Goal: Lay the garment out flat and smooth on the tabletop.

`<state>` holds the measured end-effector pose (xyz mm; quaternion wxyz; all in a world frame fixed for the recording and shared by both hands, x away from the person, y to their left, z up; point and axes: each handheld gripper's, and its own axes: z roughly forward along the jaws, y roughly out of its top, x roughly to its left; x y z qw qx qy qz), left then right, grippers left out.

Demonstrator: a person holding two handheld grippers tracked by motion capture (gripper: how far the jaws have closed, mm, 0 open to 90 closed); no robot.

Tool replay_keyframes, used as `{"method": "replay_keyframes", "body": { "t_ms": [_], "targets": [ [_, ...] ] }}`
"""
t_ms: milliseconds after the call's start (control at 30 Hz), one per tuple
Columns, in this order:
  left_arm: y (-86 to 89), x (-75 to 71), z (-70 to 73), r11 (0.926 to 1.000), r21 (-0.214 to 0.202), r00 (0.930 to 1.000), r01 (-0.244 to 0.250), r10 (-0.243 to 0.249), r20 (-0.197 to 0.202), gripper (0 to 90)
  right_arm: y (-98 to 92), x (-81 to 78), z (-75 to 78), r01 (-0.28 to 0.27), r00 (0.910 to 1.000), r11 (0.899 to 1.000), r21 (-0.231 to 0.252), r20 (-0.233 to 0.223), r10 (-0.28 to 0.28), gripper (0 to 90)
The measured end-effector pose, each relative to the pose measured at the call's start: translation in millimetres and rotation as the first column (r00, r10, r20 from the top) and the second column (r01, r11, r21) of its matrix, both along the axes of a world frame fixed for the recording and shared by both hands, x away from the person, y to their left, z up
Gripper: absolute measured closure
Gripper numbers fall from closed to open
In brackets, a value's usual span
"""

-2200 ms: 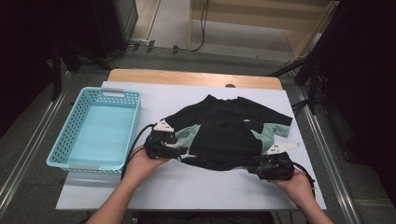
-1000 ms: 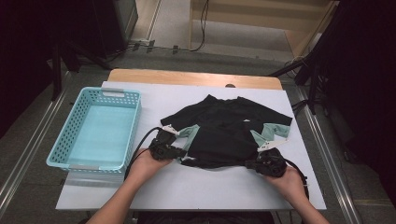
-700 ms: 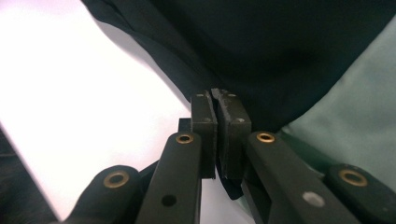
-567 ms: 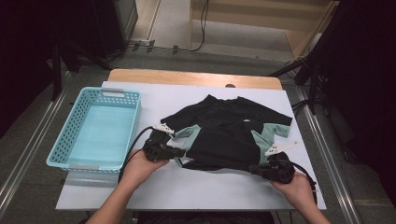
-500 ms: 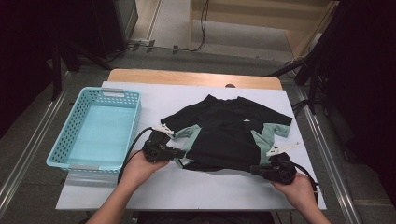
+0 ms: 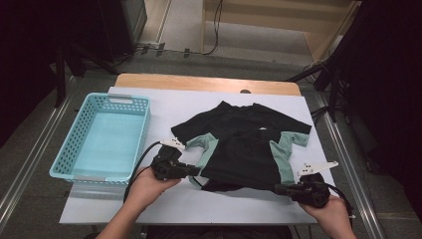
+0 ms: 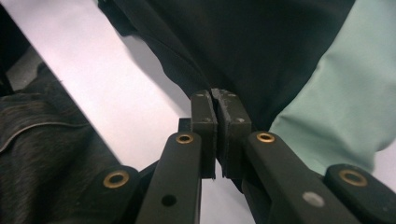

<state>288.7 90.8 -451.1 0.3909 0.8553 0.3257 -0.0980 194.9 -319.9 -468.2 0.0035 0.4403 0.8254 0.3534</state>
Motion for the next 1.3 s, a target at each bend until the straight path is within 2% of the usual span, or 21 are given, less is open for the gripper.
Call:
{"method": "replay_keyframes", "body": {
  "t_ms": [100, 200, 333, 367, 433, 467, 567, 867, 1300],
  "targets": [
    [1.4, -6.0, 2.3, 0.9997, -0.022, 0.9999, 0.01, -0.011, -0.009, 86.2, -3.8, -9.3, 4.3, 0.0, 0.9999, 1.0, 0.012, 0.011, 0.0, 84.6],
    [0.3, -11.9, 2.9, 0.9995, -0.022, 0.9997, 0.024, -0.024, -0.008, 86.1, -7.7, -18.6, 7.1, 0.005, 0.9998, 1.0, 0.021, 0.02, -0.005, 84.6],
    [-4.0, -17.6, 0.2, 0.999, 0.017, 0.9991, 0.04, -0.041, 0.013, 84.3, -11.5, -23.9, 4.3, -0.002, 1.0, 1.0, 0.025, 0.008, 0.002, 83.3],
    [-5.0, -18.4, -1.0, 0.9987, 0.031, 0.9989, 0.04, -0.041, 0.025, 81.4, -11.0, -23.8, 2.4, 0.0, 1.0, 1.0, 0.021, -0.002, 0.0, 81.4],
    [-5.5, -18.3, -3.1, 0.9977, 0.06, 0.9985, 0.034, -0.036, 0.041, 76.7, -10.4, -21.9, -1.6, -0.01, 0.9999, 1.0, -0.007, 0.009, 0.01, 65.8],
    [-5.1, -17.7, -3.9, 0.9976, 0.063, 0.9986, 0.028, -0.031, 0.043, 74.5, -9.8, -21.3, -2.8, -0.005, 0.9998, 1.0, -0.021, 0.017, 0.006, 63.3],
    [-2.8, -15.1, -5.5, 0.9985, 0.053, 0.9991, 0.014, -0.016, 0.04, 71.6, -8.1, -20.4, -3.3, -0.012, 0.9993, 1.0, -0.014, 0.035, 0.013, 55.6],
    [-0.4, -13.7, -5.4, 0.9993, 0.037, 0.9977, -0.001, -0.002, 0.068, 64.7, 13.5, -17.9, -5.7, -0.071, 0.9922, 0.997, -0.003, 0.103, 0.071, 44.9],
    [1.9, -11.3, -5.7, 0.9994, 0.028, 0.9955, -0.02, 0.017, 0.093, 57.8, 44.7, -12.4, -11.1, -0.115, 0.9843, 0.993, -0.007, 0.134, 0.115, 39.4]
  ]
}}
